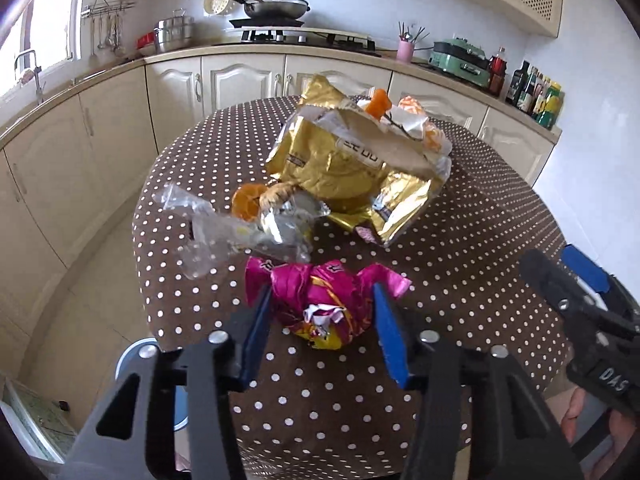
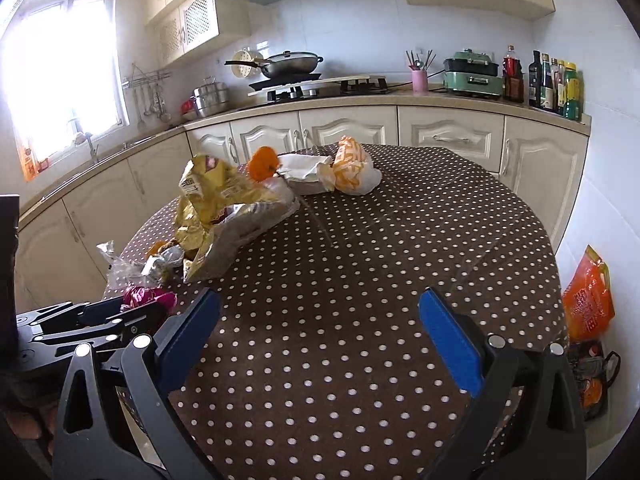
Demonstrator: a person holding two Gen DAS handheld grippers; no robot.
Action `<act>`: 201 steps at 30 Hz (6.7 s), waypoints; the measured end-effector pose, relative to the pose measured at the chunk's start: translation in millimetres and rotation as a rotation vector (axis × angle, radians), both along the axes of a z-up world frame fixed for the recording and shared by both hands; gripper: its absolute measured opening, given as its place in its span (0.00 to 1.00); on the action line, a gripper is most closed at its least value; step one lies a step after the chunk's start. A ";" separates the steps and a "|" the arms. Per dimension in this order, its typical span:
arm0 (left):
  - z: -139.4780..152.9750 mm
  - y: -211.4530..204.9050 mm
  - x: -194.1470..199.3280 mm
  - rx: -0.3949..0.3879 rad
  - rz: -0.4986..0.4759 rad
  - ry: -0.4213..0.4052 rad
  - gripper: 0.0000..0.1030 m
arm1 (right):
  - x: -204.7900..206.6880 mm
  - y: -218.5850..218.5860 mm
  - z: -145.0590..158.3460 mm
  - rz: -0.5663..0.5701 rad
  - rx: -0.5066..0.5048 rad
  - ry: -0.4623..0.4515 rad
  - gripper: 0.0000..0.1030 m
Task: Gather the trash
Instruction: 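Grasp the pink candy wrapper with the left gripper while the right gripper reaches the clear wrapper, then carry the pink wrapper in the left gripper while the right gripper grasps the clear plastic wrapper, then open both grippers over the blue bin, dropping the pink and clear wrappers, then grasp the gold chip bag with the right gripper while the left grasps the orange peel, then carry both items to the blue bin and open both grippers to drop them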
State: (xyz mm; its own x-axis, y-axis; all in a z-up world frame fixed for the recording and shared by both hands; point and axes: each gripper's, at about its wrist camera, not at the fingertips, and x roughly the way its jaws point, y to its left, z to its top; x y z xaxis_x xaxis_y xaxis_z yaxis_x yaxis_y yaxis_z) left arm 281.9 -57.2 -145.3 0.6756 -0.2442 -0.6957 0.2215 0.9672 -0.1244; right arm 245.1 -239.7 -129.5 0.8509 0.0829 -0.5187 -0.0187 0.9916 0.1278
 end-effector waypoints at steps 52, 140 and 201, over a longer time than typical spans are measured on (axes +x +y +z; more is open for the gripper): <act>5.1 216.3 -73.3 -0.140 0.358 -0.102 0.45 | 17.7 208.9 12.3 0.382 0.073 0.084 0.69; 34.9 59.7 -16.7 0.040 0.088 -0.098 0.75 | 74.8 25.9 13.3 0.098 0.153 0.044 0.68; 16.3 211.2 -26.6 -0.069 0.338 -0.070 0.30 | 62.1 179.3 34.1 0.418 0.145 -0.013 0.05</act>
